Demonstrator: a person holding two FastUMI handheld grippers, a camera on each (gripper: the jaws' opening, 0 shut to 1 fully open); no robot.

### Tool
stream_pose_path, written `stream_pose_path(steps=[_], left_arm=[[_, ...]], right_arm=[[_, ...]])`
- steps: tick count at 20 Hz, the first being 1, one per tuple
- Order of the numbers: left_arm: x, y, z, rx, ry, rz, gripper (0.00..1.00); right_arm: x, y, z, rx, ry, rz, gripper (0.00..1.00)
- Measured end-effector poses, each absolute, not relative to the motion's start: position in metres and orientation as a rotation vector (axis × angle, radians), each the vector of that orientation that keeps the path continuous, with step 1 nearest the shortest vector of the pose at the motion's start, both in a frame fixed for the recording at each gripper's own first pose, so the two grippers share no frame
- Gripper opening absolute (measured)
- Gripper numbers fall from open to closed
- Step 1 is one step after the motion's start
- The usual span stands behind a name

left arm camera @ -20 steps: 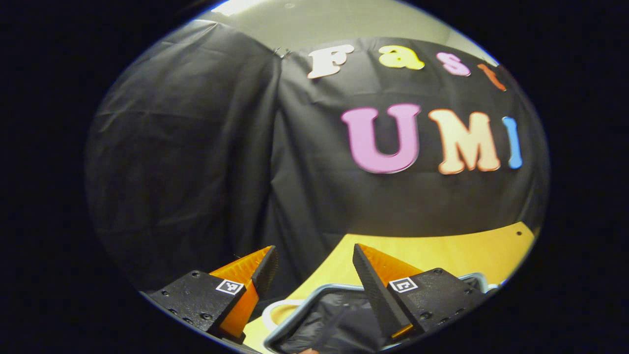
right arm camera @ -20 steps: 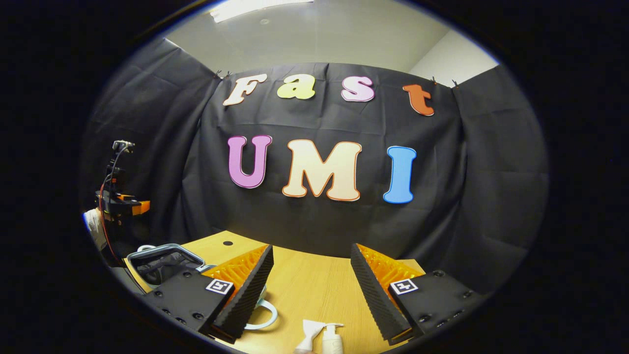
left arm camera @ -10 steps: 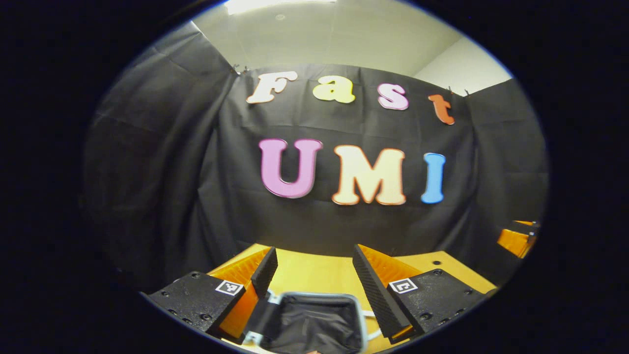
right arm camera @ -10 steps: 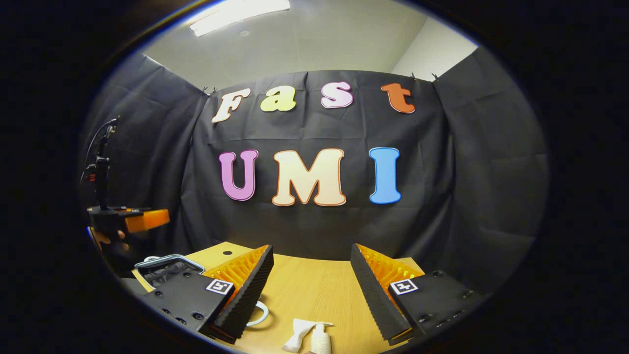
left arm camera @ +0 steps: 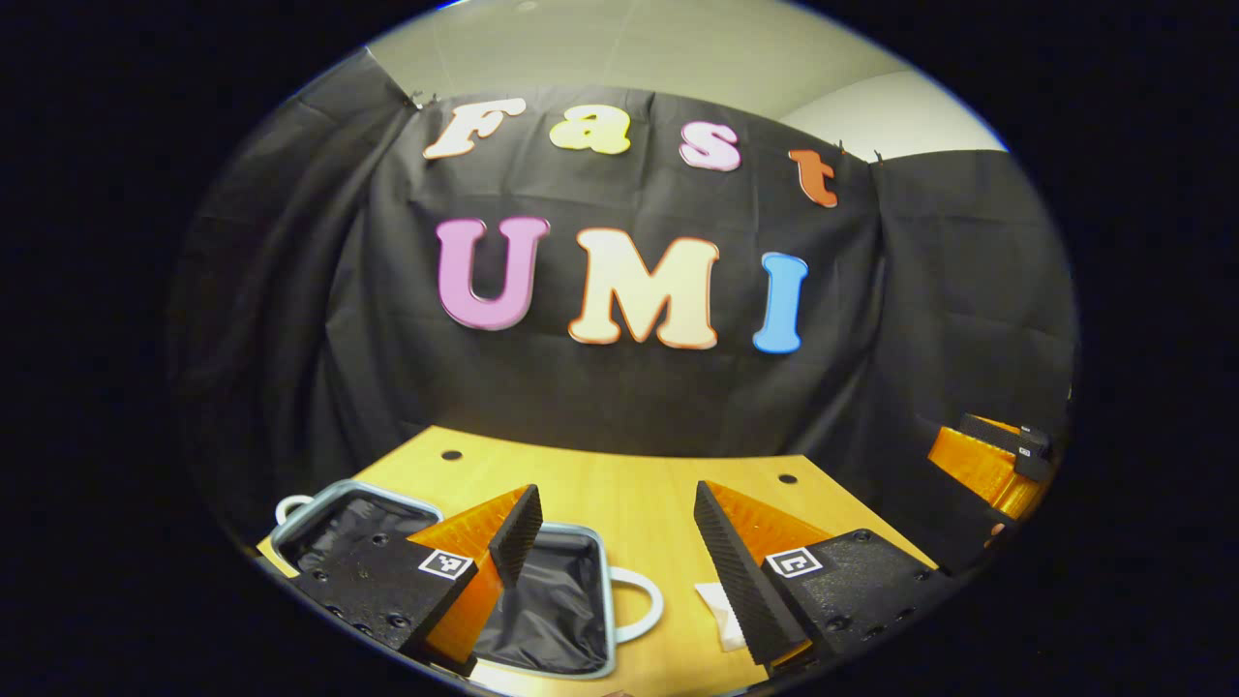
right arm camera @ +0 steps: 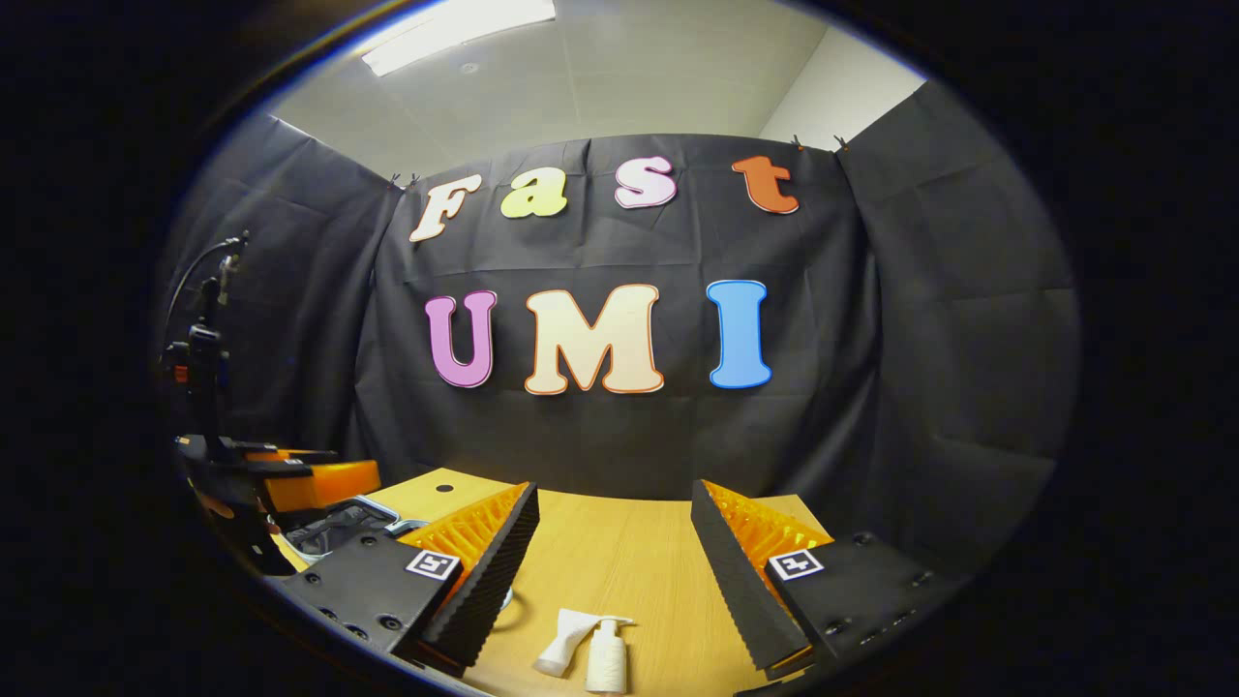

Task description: First open the suitcase, pack the skin care products into it, and then close the suitcase.

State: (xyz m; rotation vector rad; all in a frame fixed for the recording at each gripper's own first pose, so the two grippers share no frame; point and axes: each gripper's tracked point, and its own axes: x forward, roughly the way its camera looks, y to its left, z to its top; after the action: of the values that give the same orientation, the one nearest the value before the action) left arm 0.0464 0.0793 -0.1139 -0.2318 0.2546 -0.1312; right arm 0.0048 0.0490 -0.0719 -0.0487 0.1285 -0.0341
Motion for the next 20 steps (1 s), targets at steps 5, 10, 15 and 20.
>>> stream_pose_path(steps=[5, 10, 15, 20], left_arm=[[0.048, 0.015, -0.167, -0.241, 0.419, -0.243, 0.94], [0.044, -0.041, -0.240, -0.236, 0.623, -0.339, 0.95], [0.036, -0.075, -0.298, -0.216, 0.773, -0.376, 0.93], [0.034, -0.096, -0.348, -0.226, 0.897, -0.374, 0.91]], right_arm=[[-0.009, 0.025, -0.077, -0.073, 0.149, -0.074, 0.99], [-0.020, 0.000, -0.096, -0.082, 0.206, -0.118, 1.00], [-0.025, -0.015, -0.118, -0.110, 0.267, -0.140, 1.00], [-0.025, -0.020, -0.165, -0.115, 0.402, -0.138, 1.00]])
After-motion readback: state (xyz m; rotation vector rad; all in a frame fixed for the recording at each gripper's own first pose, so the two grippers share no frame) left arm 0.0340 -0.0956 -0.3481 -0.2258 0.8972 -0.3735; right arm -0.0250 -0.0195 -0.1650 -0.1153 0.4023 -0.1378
